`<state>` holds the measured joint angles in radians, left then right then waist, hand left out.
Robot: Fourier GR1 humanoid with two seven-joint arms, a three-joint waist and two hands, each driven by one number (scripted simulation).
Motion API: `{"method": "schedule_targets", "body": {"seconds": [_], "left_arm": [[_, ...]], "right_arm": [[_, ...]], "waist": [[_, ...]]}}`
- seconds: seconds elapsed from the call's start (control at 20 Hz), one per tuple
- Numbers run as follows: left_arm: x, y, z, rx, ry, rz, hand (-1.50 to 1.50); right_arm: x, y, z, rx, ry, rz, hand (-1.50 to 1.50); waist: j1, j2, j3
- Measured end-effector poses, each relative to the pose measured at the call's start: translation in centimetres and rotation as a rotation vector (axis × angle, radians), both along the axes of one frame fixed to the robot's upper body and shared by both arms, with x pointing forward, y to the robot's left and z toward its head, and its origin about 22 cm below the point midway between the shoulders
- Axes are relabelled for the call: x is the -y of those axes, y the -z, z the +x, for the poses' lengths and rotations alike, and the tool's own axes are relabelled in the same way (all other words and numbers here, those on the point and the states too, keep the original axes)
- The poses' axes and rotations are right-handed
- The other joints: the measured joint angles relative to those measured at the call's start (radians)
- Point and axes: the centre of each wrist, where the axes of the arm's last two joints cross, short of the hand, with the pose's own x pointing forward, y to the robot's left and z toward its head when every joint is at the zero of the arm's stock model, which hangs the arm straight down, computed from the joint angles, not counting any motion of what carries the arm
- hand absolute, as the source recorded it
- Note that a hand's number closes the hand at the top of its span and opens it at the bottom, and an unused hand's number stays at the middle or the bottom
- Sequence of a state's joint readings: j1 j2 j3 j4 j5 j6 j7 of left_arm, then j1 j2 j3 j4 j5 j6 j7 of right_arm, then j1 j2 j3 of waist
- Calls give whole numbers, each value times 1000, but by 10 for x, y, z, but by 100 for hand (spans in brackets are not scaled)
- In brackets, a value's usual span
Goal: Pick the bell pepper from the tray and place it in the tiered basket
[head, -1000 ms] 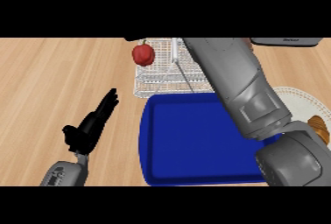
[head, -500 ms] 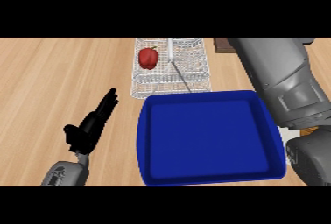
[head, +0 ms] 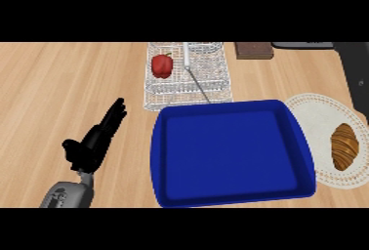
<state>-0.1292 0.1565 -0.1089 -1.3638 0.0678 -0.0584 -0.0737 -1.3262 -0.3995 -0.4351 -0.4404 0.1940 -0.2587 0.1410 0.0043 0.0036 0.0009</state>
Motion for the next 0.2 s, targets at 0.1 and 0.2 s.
{"method": "schedule_targets", "body": {"seconds": [0.1, 0.2], "left_arm": [[-4, 3, -3, -4, -4, 1, 0], [-4, 3, -1, -4, -2, -1, 0]], "right_arm": [[37, 3, -8, 11, 11, 9, -150], [72, 2, -17, 12, 14, 7, -150]], "waist": [[-5, -2, 0], [-3, 0, 0]]}}
